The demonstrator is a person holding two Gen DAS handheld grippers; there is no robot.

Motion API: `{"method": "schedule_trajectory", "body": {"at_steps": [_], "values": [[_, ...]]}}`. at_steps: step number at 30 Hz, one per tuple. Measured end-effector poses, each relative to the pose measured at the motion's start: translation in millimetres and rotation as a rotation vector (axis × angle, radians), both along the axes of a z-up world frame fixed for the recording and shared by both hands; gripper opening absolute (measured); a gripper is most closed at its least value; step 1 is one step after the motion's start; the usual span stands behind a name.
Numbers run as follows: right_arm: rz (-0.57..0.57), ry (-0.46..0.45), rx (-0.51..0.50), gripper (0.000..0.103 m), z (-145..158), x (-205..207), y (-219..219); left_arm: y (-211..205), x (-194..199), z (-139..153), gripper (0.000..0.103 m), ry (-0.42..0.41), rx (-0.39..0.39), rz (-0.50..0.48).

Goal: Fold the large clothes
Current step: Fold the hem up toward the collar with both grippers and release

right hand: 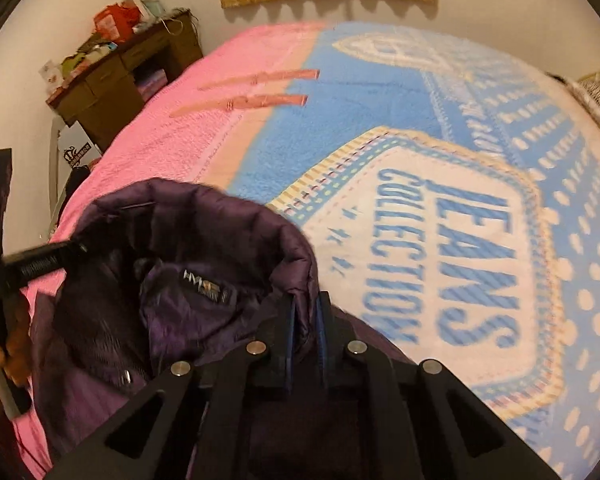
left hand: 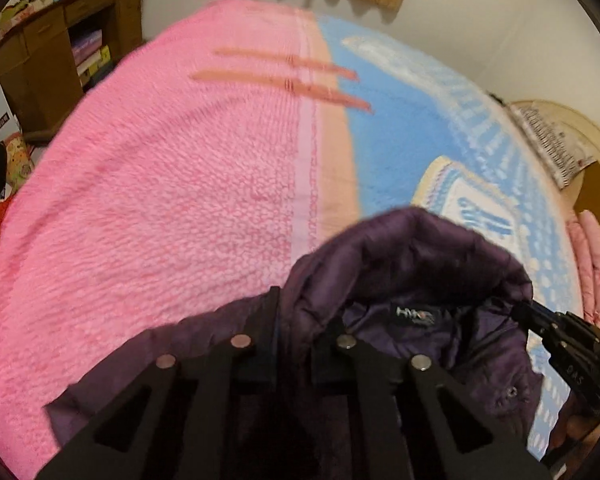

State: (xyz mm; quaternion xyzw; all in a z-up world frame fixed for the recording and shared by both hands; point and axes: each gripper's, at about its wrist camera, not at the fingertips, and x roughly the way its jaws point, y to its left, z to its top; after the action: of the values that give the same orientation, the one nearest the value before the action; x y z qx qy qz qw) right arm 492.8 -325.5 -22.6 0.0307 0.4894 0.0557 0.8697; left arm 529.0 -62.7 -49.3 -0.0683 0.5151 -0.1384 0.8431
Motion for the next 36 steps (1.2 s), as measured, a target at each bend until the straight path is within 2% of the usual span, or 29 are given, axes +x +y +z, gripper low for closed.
{"method": "schedule_trajectory", "body": {"at_steps": [3,5,8,9,10,11,12,17,19,20,22,24,27,29,31,33,34,36], "values": [[-0.013,-0.036,0.014,0.008,5.6,-30.9,-13.7,22.6,-25.4,14.3,0.011,-0.038,-0.062,0.015],[-0.033,-0.034,0.029,0.007,-7.6,-50.9,-22.9,31.5,-37.1,8.7,0.011,-0.044,-0.076,0.028],[-0.069,0.026,0.058,0.006,-50.4,-71.1,-26.3,40.0,-49.0,-28.2,0.012,-0.007,-0.029,0.09],[-0.084,0.042,0.06,0.0,-62.7,-75.2,-27.5,39.7,-47.3,-48.1,0.013,0.005,-0.002,0.11],[-0.109,0.041,0.066,0.0,-80.0,-82.9,-30.1,39.9,-46.4,-64.4,0.017,-0.01,0.005,0.117],[-0.114,-0.026,0.087,0.0,-83.6,-90.3,-32.0,39.6,-49.7,-74.9,0.018,-0.033,-0.001,0.124],[-0.118,-0.057,0.1,0.0,-85.3,-94.8,-33.4,38.0,-52.3,-73.6,0.018,-0.06,0.004,0.135],[-0.112,-0.053,0.077,0.0,-82.3,-90.2,-32.0,9.7,-51.3,-65.4,0.021,-0.107,0.182,0.133],[-0.122,-0.064,0.07,0.0,-73.5,-95.1,-35.8,8.6,-52.9,-65.6,0.021,-0.123,0.21,0.129],[-0.161,-0.105,0.054,0.0,-63.9,-101.8,-38.8,10.4,-52.9,-65.4,0.021,-0.125,0.201,0.129],[-0.208,-0.271,0.079,0.0,-30.6,-122.0,-42.4,19.4,-51.9,-66.9,0.022,-0.12,0.149,0.135],[-0.178,-0.337,0.121,0.0,-5.0,-120.9,-38.5,30.7,-52.0,-68.2,0.023,-0.115,0.074,0.15],[-0.095,-0.34,0.15,0.0,18.2,-94.5,-16.8,34.8,-51.2,-69.7,0.025,-0.114,0.023,0.16],[-0.066,-0.316,0.119,0.0,17.2,-70.9,-0.1,35.6,-52.2,-68.9,0.026,-0.118,0.016,0.164],[-0.078,-0.251,0.085,0.0,-4.3,-53.2,11.8,35.9,-55.2,-67.9,0.028,-0.125,0.007,0.169],[-0.101,-0.129,0.09,0.001,-44.6,-46.2,13.9,37.8,-63.5,-64.6,0.032,-0.14,-0.012,0.175],[-0.108,-0.027,0.147,0.001,-75.7,-43.2,9.5,38.1,-73.0,-59.7,0.036,-0.161,-0.02,0.17],[-0.153,-0.066,0.344,0.0,-87.0,-52.9,-13.4,41.3,-91.5,-48.5,0.045,-0.212,0.002,0.176]]}}
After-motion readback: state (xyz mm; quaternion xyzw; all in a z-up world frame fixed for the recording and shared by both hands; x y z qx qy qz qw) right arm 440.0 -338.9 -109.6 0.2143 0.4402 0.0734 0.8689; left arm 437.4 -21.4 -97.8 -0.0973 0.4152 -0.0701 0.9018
